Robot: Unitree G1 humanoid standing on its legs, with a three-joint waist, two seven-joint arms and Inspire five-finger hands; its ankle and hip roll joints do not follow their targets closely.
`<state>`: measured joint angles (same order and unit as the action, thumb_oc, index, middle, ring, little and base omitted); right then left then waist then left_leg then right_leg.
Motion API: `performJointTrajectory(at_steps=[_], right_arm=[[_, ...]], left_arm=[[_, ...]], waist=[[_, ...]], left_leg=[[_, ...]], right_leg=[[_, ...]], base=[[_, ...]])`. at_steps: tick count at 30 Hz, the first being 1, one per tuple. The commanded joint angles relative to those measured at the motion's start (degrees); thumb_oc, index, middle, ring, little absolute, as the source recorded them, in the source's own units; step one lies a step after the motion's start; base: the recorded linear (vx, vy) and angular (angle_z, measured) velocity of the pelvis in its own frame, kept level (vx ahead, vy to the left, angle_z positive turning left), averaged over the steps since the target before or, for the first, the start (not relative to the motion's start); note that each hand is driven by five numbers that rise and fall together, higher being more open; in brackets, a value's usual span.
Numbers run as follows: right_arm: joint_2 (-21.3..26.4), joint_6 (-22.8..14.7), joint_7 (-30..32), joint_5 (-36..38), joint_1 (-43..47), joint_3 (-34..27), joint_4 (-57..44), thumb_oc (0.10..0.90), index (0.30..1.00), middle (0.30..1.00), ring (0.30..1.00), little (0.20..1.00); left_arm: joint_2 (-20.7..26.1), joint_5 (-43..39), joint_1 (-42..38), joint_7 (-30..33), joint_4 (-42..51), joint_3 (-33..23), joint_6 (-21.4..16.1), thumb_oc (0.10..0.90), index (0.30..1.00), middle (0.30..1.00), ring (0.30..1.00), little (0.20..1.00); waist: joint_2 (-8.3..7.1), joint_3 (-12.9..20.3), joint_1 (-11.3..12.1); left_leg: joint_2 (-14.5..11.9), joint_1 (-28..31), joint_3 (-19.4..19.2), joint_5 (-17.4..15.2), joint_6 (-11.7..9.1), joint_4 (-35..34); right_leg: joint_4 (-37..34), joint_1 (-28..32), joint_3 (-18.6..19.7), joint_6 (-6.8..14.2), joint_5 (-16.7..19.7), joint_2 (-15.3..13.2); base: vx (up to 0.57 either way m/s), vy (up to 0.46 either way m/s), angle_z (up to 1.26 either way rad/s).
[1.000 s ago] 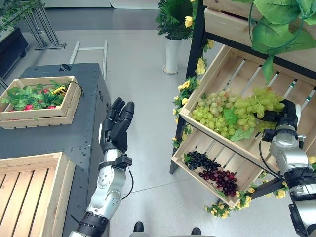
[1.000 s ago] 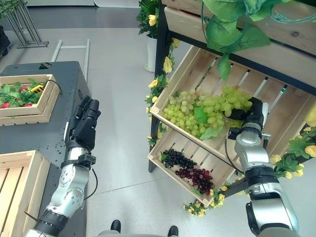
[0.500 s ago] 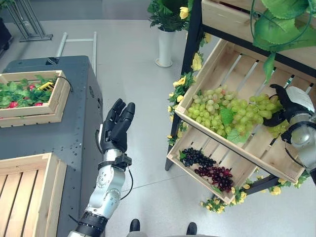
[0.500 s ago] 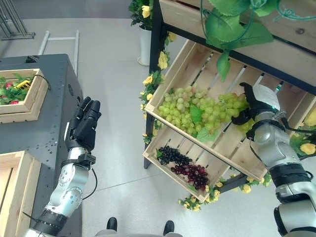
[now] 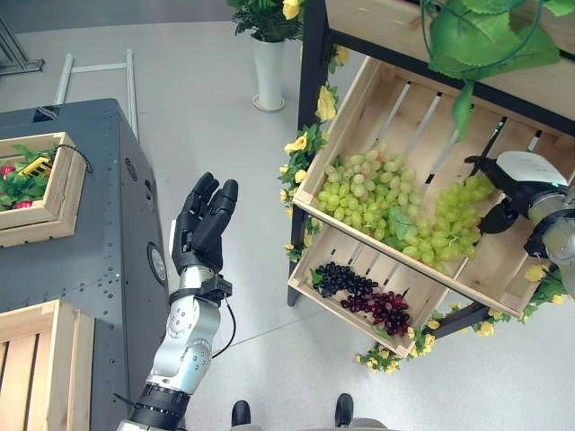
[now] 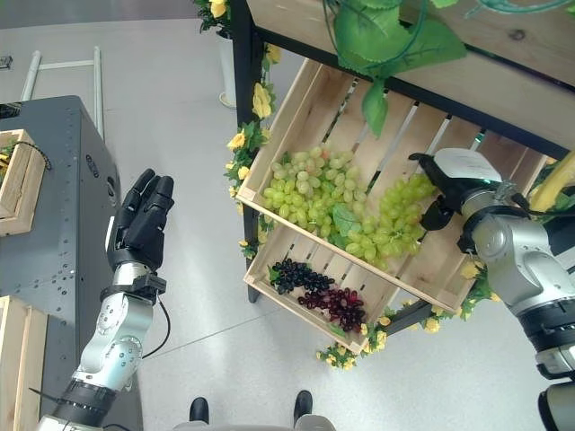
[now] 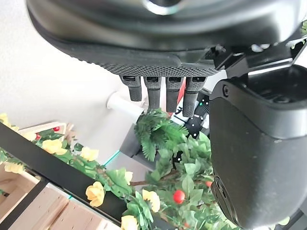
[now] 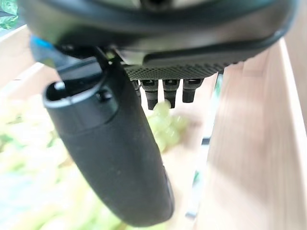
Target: Pick up the fruits from the basket on one side to the basket on the other side
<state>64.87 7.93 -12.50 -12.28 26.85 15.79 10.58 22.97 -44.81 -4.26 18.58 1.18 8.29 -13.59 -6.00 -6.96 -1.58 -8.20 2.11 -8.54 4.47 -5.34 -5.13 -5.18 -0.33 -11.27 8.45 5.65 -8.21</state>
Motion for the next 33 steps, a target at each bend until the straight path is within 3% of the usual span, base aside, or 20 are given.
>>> performJointTrajectory(at_steps=[1,5,11,13,16,19,22,28,33], right_arm=[[5.62,-4.27,1.04,9.48,7.77,-0.74,0.22,0.800,0.900,0.900,0.900,0.900],[3.74,-7.80,2.10,18.24,6.81,-3.40,-1.76,0.800,0.900,0.900,0.900,0.900],[-1.71,-8.27,4.57,31.10,3.70,-8.19,-5.48,0.800,0.900,0.900,0.900,0.900],[-7.41,-7.65,4.15,40.76,2.28,-11.03,-8.10,0.800,0.900,0.900,0.900,0.900],[-14.03,-7.93,4.48,46.96,0.43,-13.08,-12.01,0.800,0.900,0.900,0.900,0.900],[-19.83,-11.56,5.03,50.92,-0.94,-13.74,-17.02,0.800,0.900,0.900,0.900,0.900],[-25.15,-15.74,6.13,46.53,-3.95,-15.21,-21.05,0.800,0.900,0.900,0.900,0.900],[-26.02,-18.55,6.81,44.67,-6.12,-16.13,-23.33,0.800,0.900,0.900,0.900,0.900],[-28.80,-17.01,2.14,58.36,-7.42,-15.88,-24.60,0.800,0.900,0.900,0.900,0.900]], left_arm=[[1.18,4.70,-5.16,-2.22,5.74,-0.02,-4.10,0.800,0.900,0.900,0.900,0.900],[1.03,4.81,-4.39,-2.51,5.48,-0.19,-4.70,0.800,0.900,0.900,0.900,0.900],[0.47,4.85,-3.69,-3.00,5.54,-0.79,-5.05,0.800,0.900,0.900,0.900,0.900],[0.22,4.71,-3.63,-3.29,4.72,-0.79,-5.84,0.800,0.900,0.900,0.900,0.900],[-0.36,4.79,-3.78,-3.48,4.17,-0.93,-6.05,0.800,0.900,0.900,0.900,0.900],[-1.06,5.01,-3.79,-3.23,4.10,-0.90,-6.25,0.800,0.900,0.900,0.900,0.900],[-1.62,4.97,-3.00,-3.29,3.80,-0.82,-7.35,0.800,0.900,0.900,0.900,0.900],[-1.45,5.02,-2.27,-2.27,4.04,-0.41,-8.21,0.800,0.900,0.900,0.900,0.900],[-1.61,4.83,-1.57,-2.40,4.02,-0.44,-9.11,0.800,0.900,0.900,0.900,0.900]], waist=[[-0.20,4.38,1.42],[-0.07,4.64,1.40],[0.28,4.80,1.41],[0.65,4.75,1.32],[1.10,4.72,1.18],[1.65,4.69,1.20],[2.33,4.79,1.30],[2.67,4.68,1.25],[2.75,4.72,1.26]], left_leg=[[0.40,0.86,0.46,-2.39,1.24,0.12],[0.36,0.82,0.43,-2.54,1.23,0.12],[0.37,0.94,0.28,-2.88,1.34,0.12],[0.34,1.12,0.29,-3.03,1.31,0.12],[0.37,1.34,0.33,-3.33,1.34,0.12],[0.40,1.41,0.42,-3.51,1.40,0.12],[0.37,1.58,0.17,-3.73,1.50,0.12],[0.52,1.70,0.11,-3.86,1.61,0.12],[0.56,1.66,0.29,-3.77,1.57,0.12]], right_leg=[[0.18,3.44,0.17,-0.16,-0.43,-0.64],[0.18,3.45,0.12,-0.26,-0.64,-0.68],[0.18,3.57,0.19,-0.39,-0.98,-0.77],[0.18,3.75,0.24,-0.46,-1.16,-0.79],[0.18,3.94,0.34,-0.53,-1.41,-0.87],[0.18,4.01,0.42,-0.57,-1.56,-0.95],[0.18,4.12,0.36,-0.52,-1.73,-1.17],[0.18,4.29,0.25,-0.42,-1.84,-1.28],[0.18,4.25,0.28,-0.42,-1.87,-1.29]], base=[[0.00,0.000,0.00],[0.00,0.000,0.00],[0.00,0.000,0.00],[0.00,0.004,-0.02],[0.01,0.014,-0.10],[0.00,0.004,-0.01],[0.00,0.000,0.00],[0.00,0.010,0.03],[0.00,0.000,0.00]])
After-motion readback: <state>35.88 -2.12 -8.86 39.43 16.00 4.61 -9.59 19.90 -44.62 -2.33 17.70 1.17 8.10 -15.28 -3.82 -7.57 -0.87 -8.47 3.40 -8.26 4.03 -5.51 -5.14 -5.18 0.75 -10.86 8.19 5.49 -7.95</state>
